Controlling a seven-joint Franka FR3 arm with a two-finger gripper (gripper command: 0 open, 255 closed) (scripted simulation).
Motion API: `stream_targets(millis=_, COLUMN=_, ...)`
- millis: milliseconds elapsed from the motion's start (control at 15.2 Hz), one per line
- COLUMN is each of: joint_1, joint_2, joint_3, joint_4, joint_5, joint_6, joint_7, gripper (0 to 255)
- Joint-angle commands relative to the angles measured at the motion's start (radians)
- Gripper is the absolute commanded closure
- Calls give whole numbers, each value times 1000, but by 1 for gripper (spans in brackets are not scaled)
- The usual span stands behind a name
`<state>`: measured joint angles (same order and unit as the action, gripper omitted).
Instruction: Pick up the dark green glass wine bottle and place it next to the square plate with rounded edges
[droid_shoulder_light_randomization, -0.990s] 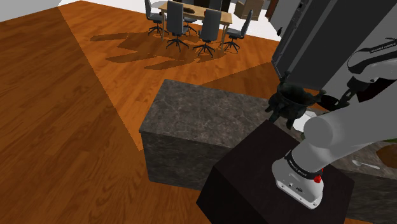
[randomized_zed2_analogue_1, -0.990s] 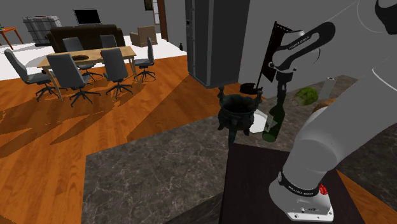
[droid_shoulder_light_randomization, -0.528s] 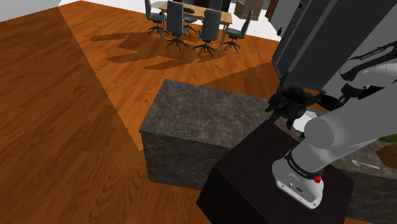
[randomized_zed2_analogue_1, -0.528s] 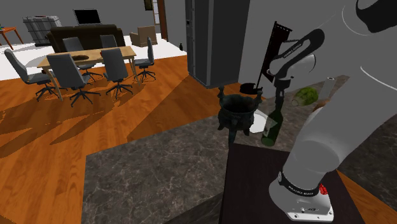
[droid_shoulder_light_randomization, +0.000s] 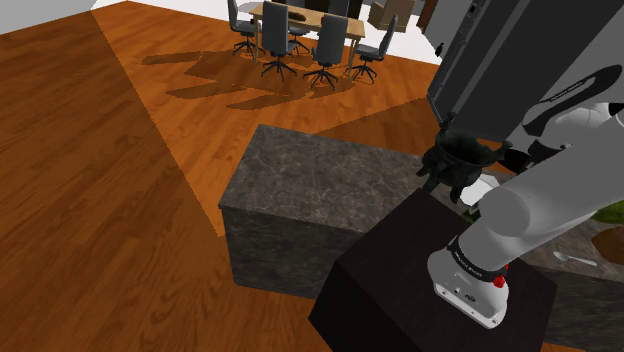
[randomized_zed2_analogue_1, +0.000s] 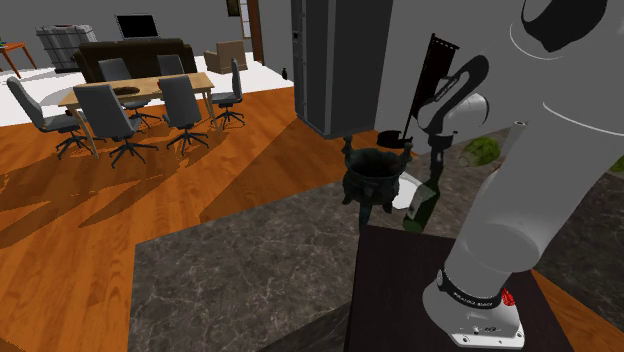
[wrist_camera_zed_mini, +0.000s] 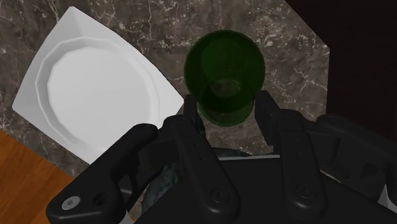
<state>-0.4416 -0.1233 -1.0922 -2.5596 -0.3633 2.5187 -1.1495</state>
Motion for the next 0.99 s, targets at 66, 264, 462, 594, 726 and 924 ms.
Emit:
stream_targets(millis=66, joint_1=4, joint_2=7, joint_3=-2, joint_4=-1, joint_5=7, joint_6=7, joint_7=-3, gripper=255)
stream_targets(millis=264, joint_1=4, joint_2=7, joint_3=-2, joint_4=-1, joint_5=7, joint_6=7, joint_7=-3, gripper=255)
stream_targets(millis=462, joint_1=4, joint_2=7, joint_3=-2, joint_4=-1, joint_5=8, joint_6=7, joint_7=-3, gripper=0)
stream_targets(millis=594, joint_1=4, joint_2=7, joint_3=-2, joint_4=-1, joint_5=8, joint_6=7, joint_7=-3, gripper=0)
stream_targets(millis=726, joint_1=-18, joint_2=-51, joint_3=24, joint_4=9, joint_5=-50, joint_6=-46, joint_7=39, gripper=0)
stream_targets(millis=924, joint_1=-73, joint_2=-174, joint_3=106, joint_4=40, joint_5=-129, joint_6=-184, joint_7=101, gripper=0)
